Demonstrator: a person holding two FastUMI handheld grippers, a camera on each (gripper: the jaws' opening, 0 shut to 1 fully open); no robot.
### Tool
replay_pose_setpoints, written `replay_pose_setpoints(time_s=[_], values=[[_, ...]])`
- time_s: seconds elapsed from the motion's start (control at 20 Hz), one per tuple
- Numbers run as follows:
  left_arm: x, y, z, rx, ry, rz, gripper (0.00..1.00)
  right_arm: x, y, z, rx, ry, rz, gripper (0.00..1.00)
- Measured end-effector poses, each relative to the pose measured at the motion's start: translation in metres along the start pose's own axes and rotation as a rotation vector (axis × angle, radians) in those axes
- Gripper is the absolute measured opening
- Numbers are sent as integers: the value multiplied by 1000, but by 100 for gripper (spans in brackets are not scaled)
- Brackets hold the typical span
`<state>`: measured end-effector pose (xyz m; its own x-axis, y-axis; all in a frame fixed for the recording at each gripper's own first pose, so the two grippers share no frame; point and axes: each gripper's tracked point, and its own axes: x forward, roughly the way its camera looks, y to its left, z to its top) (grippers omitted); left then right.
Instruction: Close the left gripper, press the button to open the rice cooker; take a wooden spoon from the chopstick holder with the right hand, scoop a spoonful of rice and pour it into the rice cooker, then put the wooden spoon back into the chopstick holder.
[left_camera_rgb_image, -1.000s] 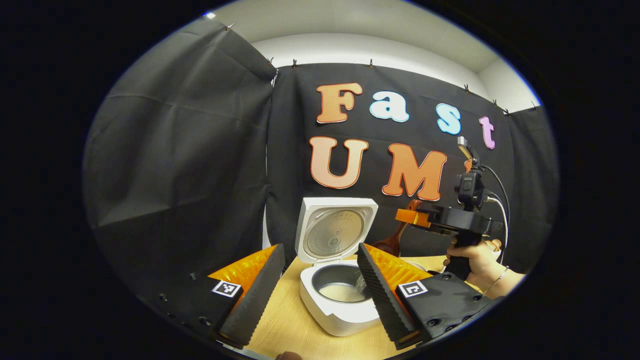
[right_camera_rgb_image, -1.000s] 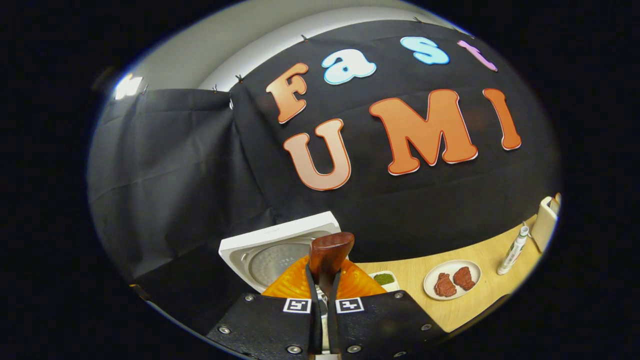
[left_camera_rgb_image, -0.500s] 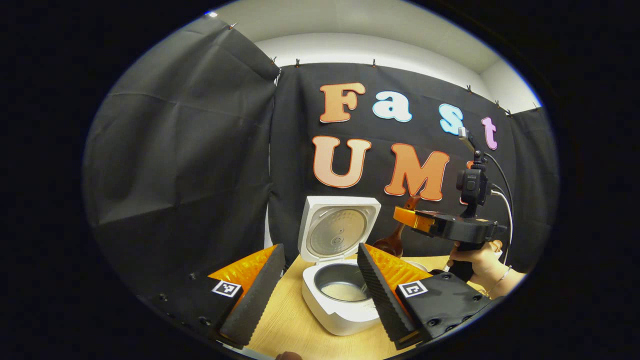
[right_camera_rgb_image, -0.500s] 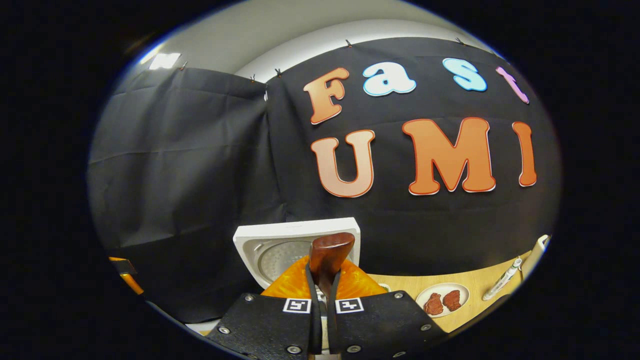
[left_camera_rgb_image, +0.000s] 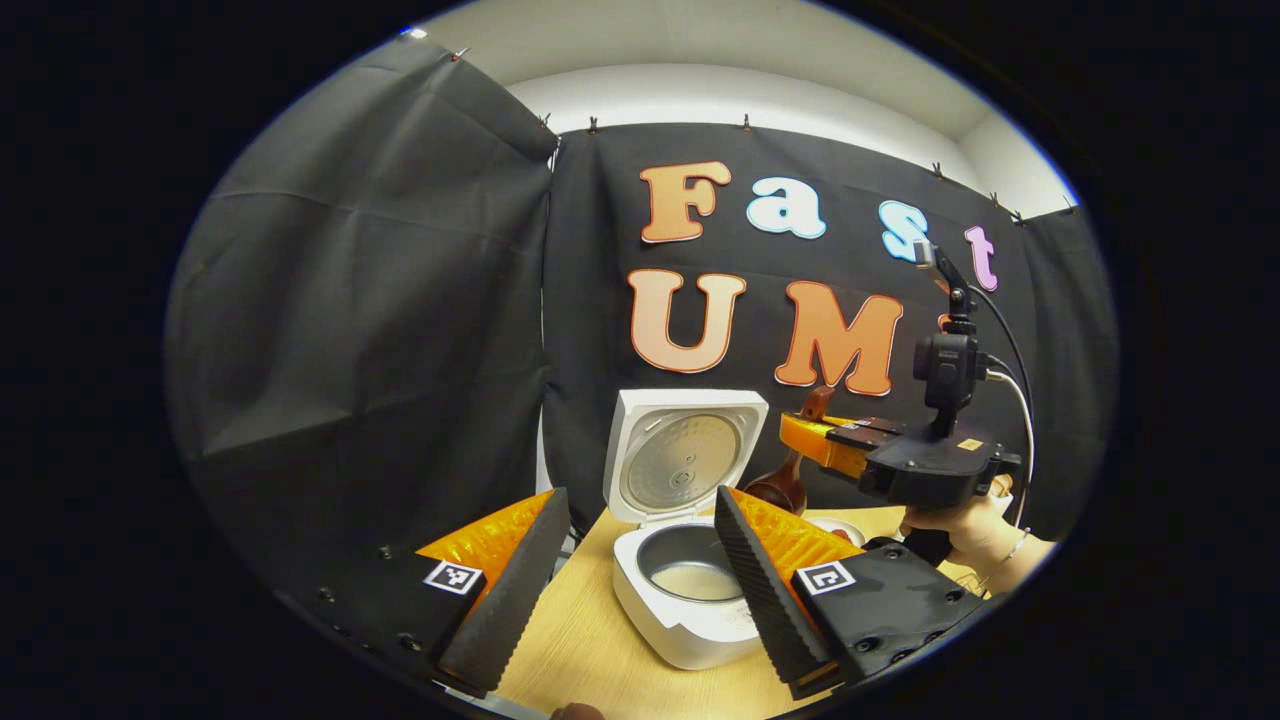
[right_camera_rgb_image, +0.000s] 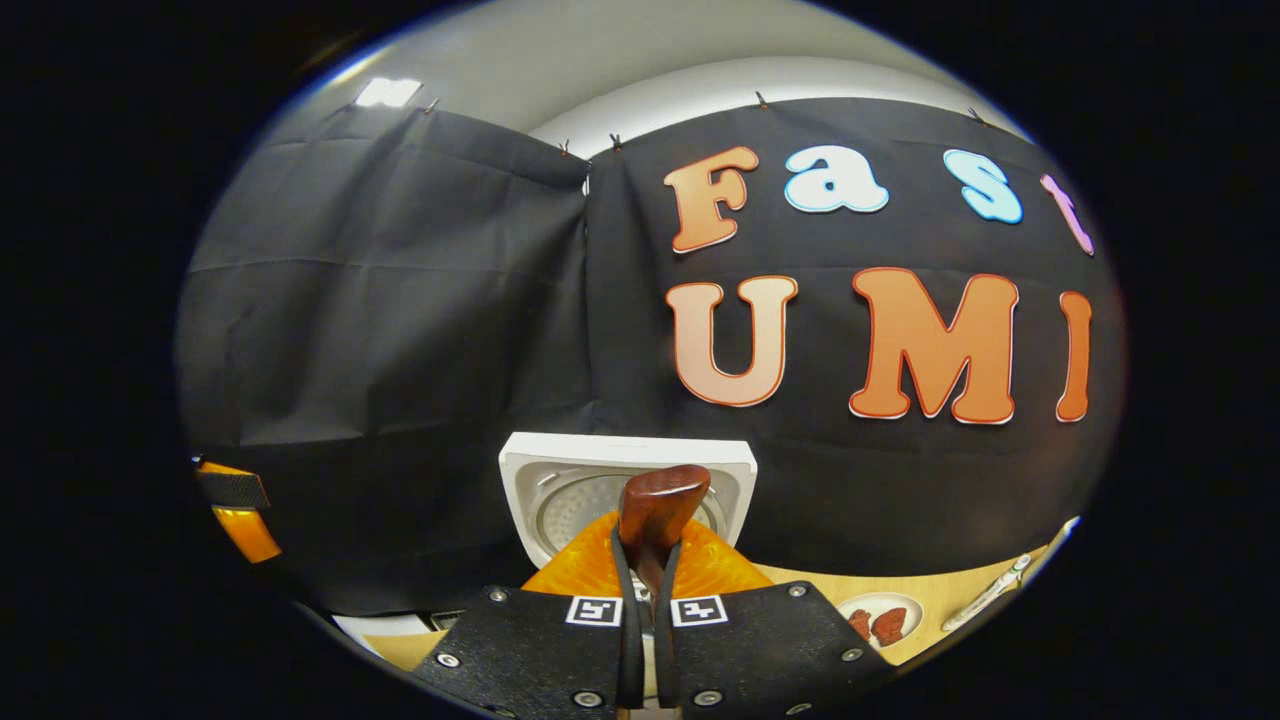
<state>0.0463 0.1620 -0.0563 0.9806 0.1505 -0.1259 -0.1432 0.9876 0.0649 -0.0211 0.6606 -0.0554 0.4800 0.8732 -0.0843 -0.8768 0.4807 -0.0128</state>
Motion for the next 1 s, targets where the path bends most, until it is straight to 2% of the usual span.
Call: replay_pose_setpoints(time_s=[0.2, 0.55, 0.8, 1.0], values=[[3, -6, -1, -8, 6, -7, 99, 0, -2, -2, 79, 10, 0, 4], [8, -23, 2, 1, 5, -28, 99, -7, -21, 2, 346, 34, -17, 4], [17, -38, 6, -22, -6, -49, 99, -33, -69, -4, 560, 72, -117, 4], [28, -52, 3, -16, 8, -70, 99, -70, -130, -3, 596, 36, -229, 4]])
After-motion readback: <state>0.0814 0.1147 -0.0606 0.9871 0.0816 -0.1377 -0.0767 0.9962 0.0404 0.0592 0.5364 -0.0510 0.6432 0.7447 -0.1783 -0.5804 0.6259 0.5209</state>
